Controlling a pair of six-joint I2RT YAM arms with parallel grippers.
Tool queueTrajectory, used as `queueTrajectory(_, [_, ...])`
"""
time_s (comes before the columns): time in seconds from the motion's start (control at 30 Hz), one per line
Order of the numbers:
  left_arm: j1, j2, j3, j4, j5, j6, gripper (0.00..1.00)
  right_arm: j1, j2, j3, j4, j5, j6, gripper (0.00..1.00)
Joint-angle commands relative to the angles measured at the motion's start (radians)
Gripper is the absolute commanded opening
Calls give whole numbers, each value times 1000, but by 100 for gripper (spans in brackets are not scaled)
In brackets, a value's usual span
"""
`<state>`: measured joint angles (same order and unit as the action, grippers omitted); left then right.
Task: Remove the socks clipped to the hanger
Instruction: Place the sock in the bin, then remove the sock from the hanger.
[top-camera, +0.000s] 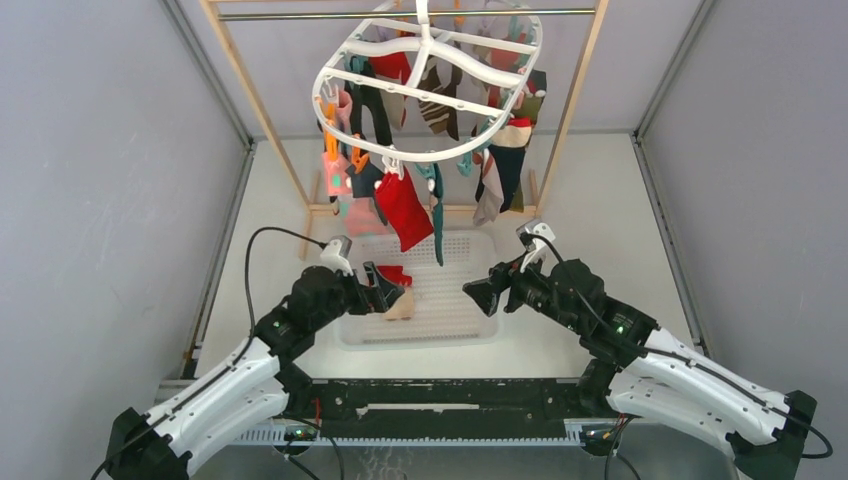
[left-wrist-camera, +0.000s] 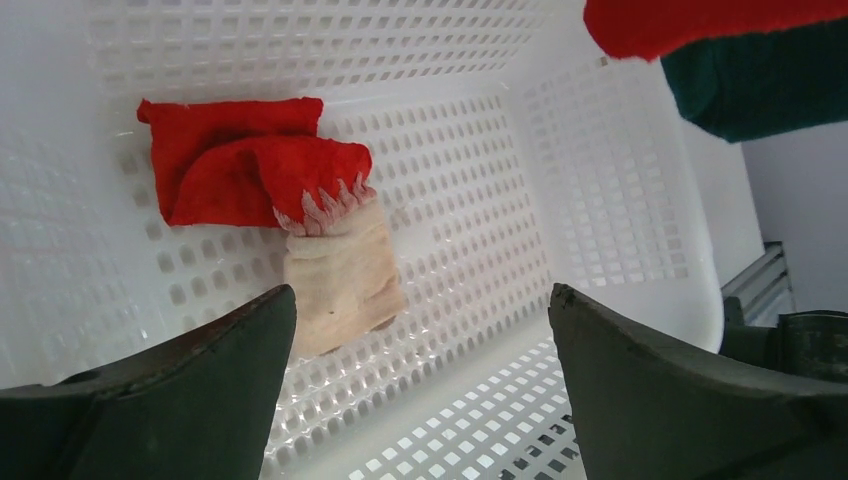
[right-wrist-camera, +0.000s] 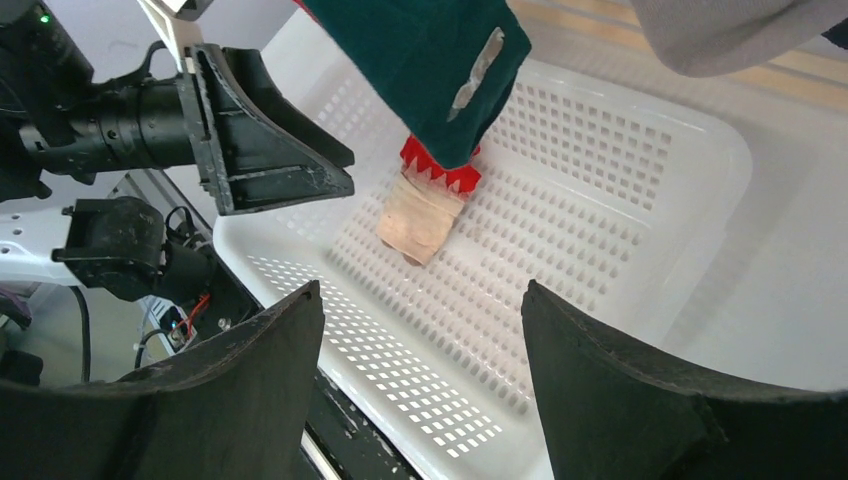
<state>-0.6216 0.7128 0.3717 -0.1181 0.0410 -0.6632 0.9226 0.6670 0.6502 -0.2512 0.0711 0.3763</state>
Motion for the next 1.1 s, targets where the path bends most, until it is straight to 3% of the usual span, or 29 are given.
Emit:
queueTrajectory(0.0, [-6,-61,-34,13,29,-46,100,15,7,-9,29,18,24,79])
queueTrajectory(1.07, [-14,-189,-33,-49,36,-52,100,47,31,-47,59,47,42,79])
